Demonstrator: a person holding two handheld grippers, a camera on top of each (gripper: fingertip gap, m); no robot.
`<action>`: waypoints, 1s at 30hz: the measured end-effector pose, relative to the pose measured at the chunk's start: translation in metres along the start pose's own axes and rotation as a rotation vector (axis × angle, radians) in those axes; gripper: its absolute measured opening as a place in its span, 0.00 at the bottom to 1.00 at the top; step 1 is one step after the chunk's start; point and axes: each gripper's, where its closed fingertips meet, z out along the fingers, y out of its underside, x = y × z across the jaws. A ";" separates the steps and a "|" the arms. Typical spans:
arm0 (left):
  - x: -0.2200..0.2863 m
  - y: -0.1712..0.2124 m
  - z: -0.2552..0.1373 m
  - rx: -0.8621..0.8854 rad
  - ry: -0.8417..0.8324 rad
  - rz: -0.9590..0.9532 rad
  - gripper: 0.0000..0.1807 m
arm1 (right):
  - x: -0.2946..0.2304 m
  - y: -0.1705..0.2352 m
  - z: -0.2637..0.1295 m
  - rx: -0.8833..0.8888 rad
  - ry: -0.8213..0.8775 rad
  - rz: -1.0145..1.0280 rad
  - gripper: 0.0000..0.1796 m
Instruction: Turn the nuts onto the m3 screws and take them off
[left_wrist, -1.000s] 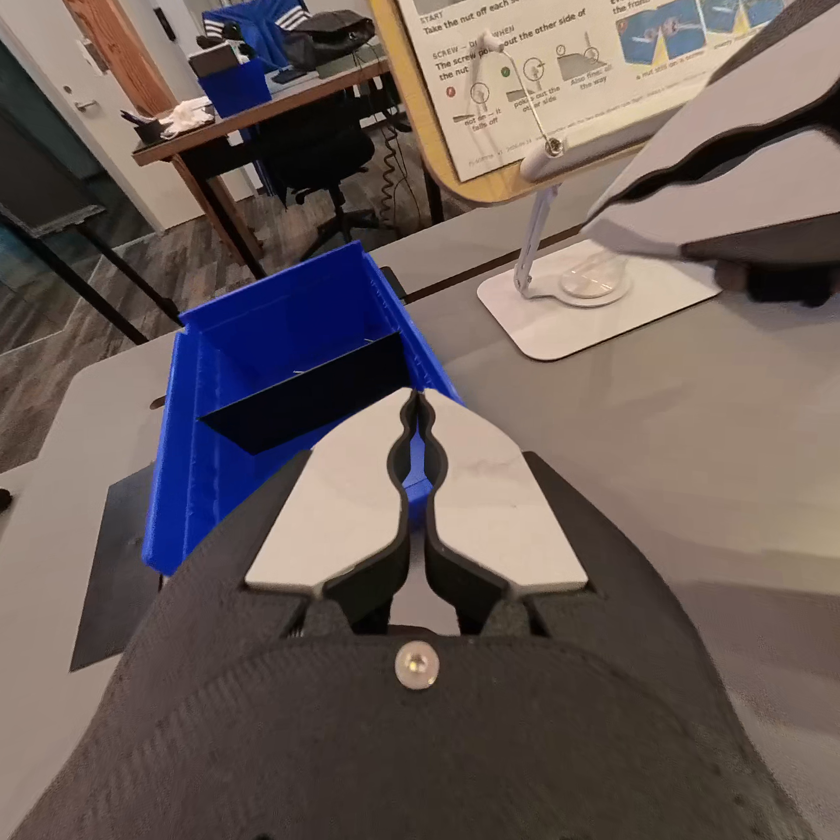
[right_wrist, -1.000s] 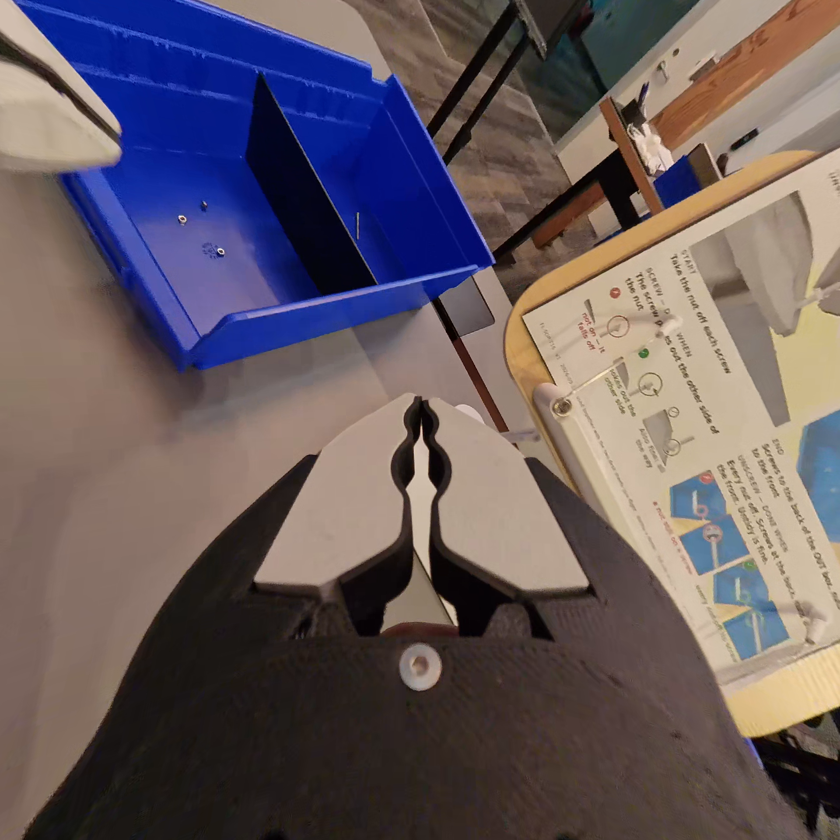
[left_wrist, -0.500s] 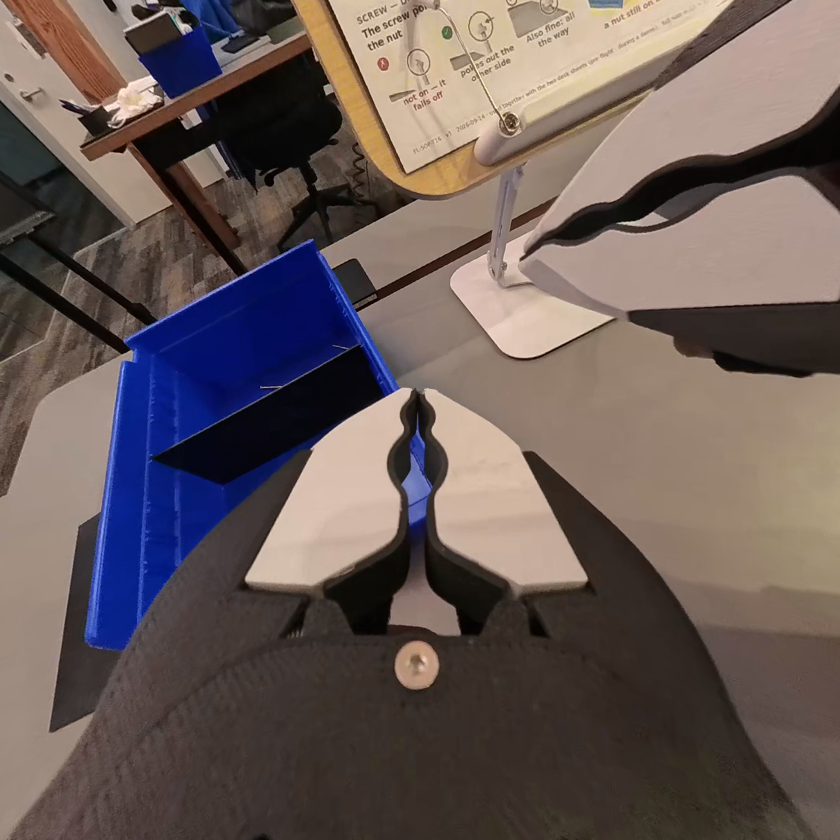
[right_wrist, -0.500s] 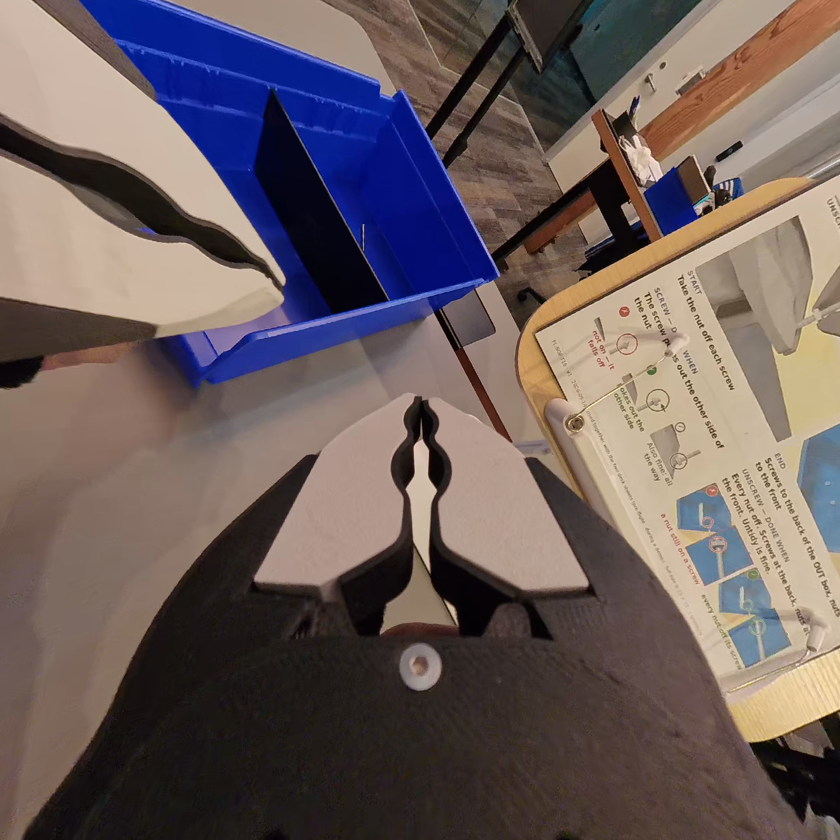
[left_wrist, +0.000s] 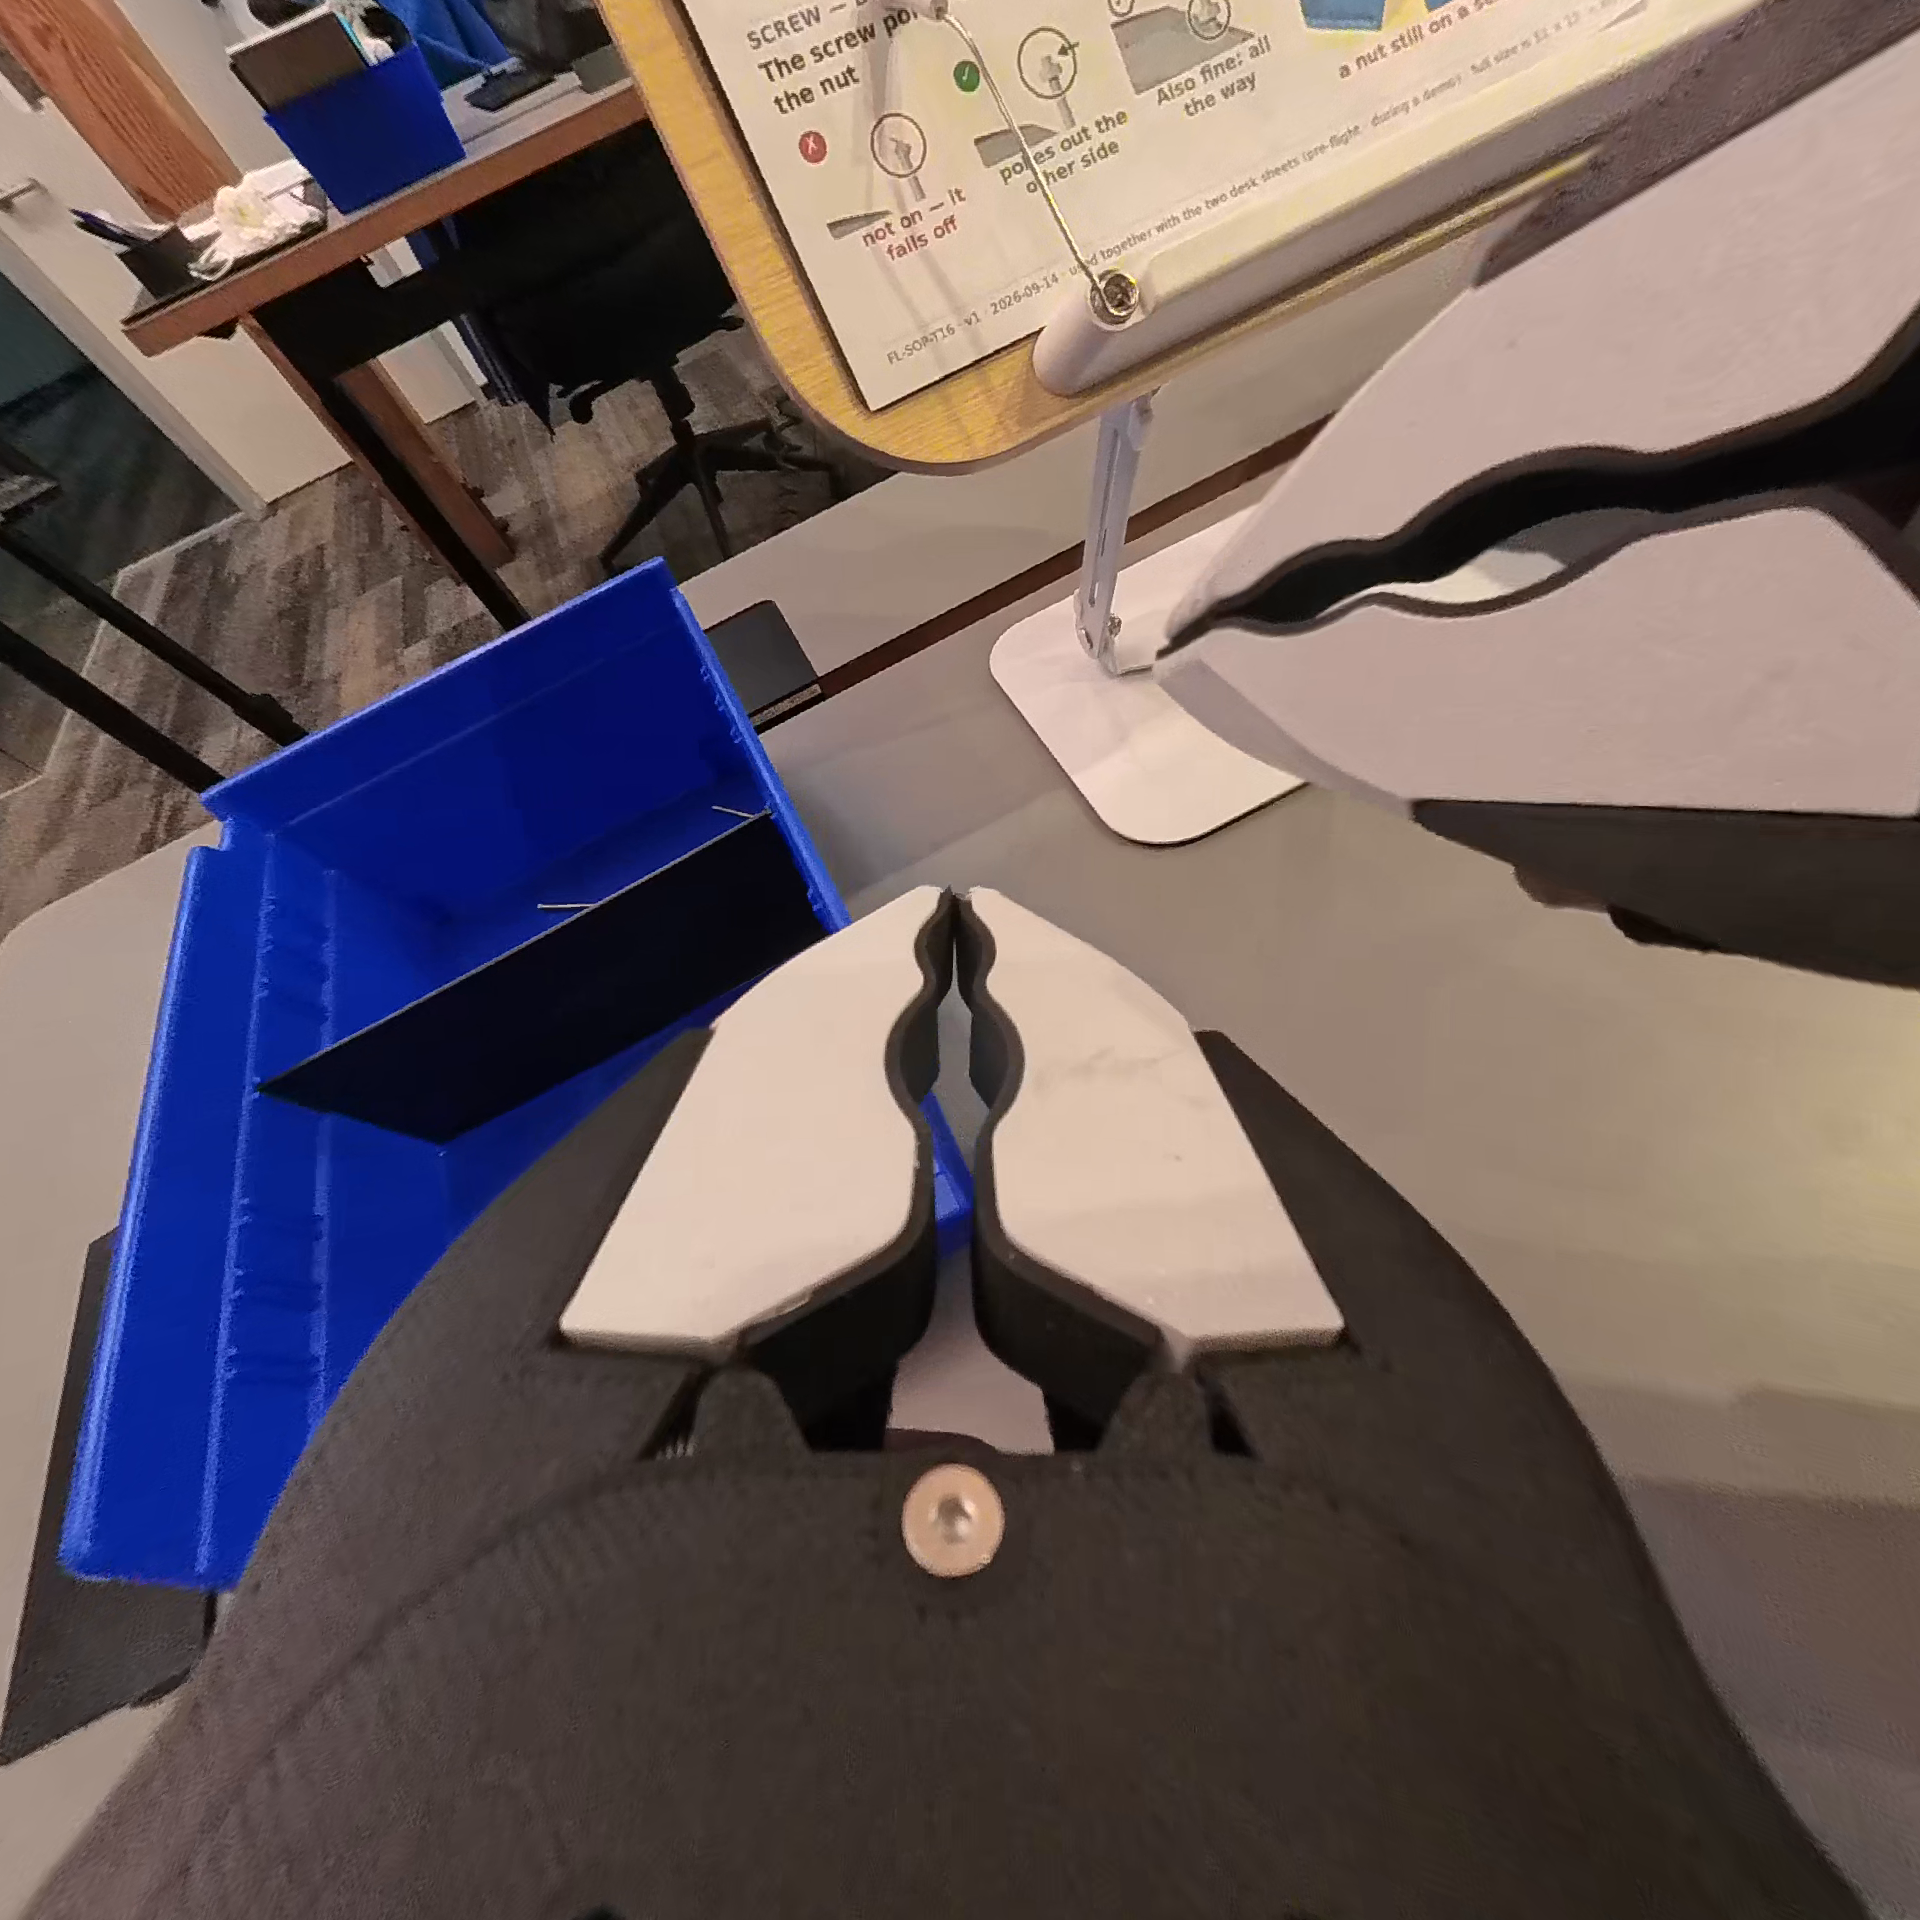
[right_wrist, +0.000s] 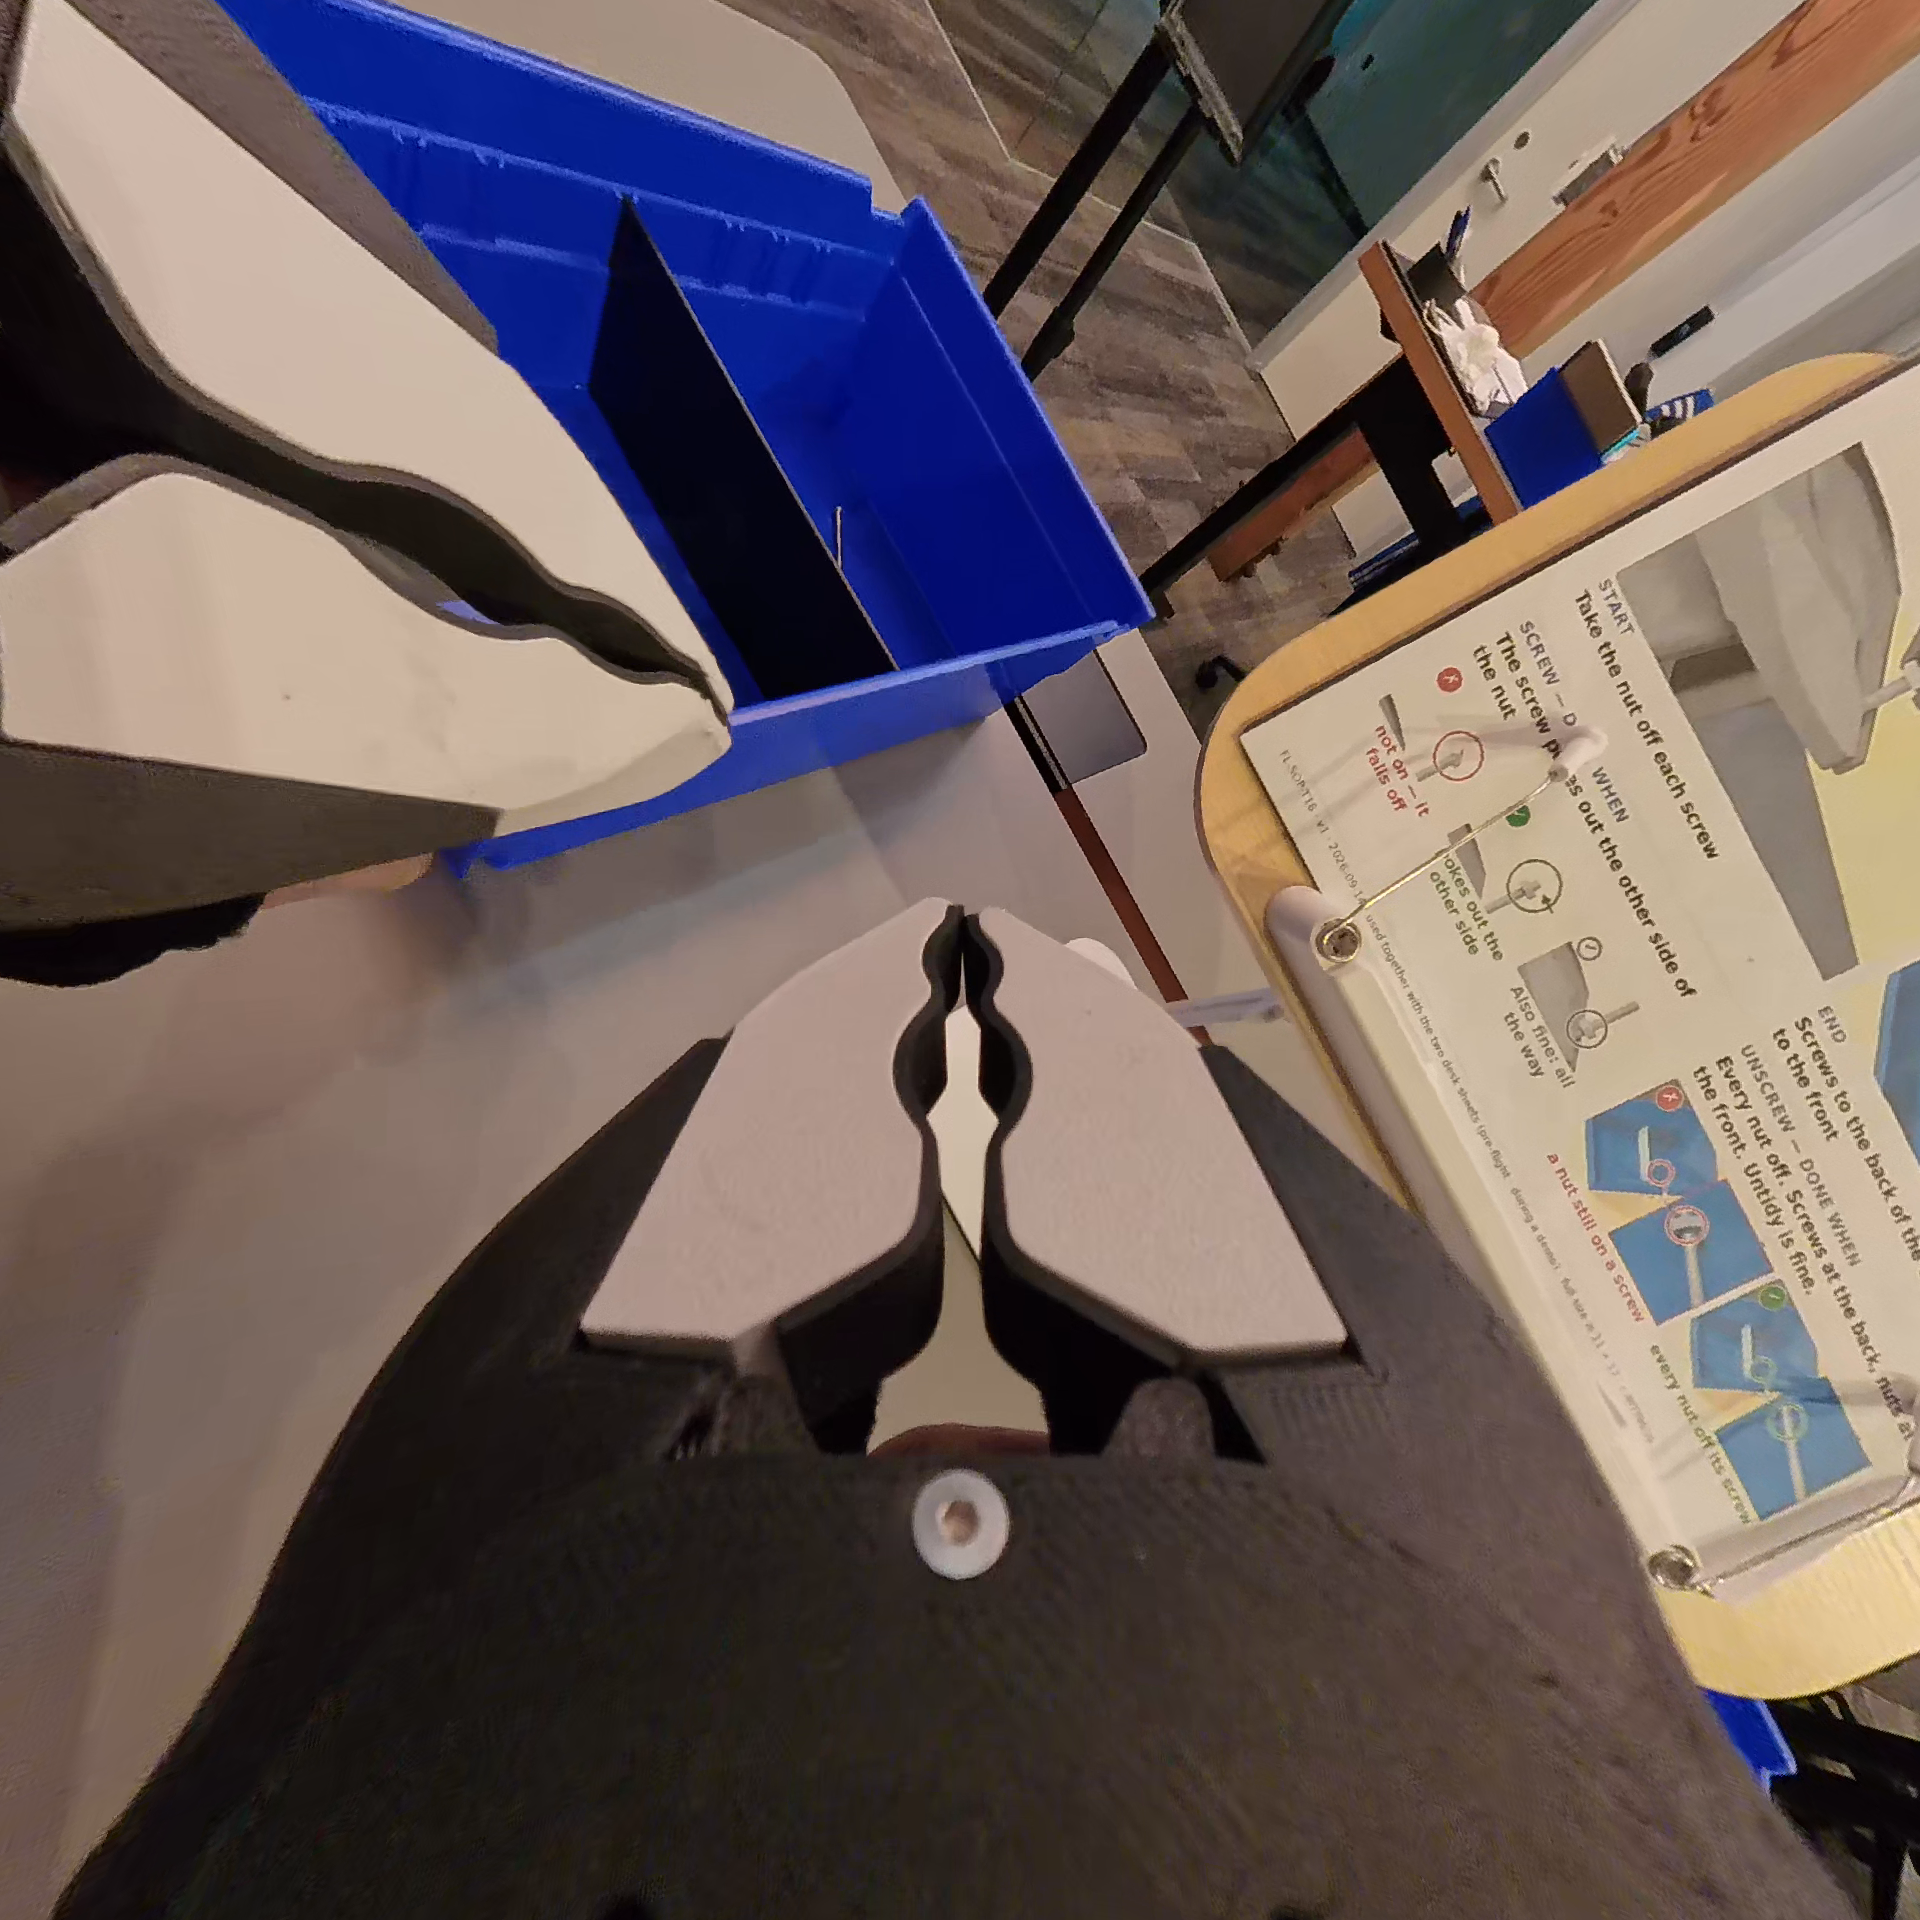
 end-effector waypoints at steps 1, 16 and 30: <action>0.001 -0.001 0.001 0.002 0.006 -0.003 0.00 | 0.001 0.002 0.000 -0.001 0.002 0.002 0.00; 0.007 -0.004 -0.001 0.017 0.027 0.010 0.00 | 0.011 0.017 -0.011 -0.009 0.010 0.042 0.00; 0.029 -0.032 0.028 0.027 0.075 0.012 0.00 | 0.047 0.031 -0.021 -0.056 0.112 0.084 0.00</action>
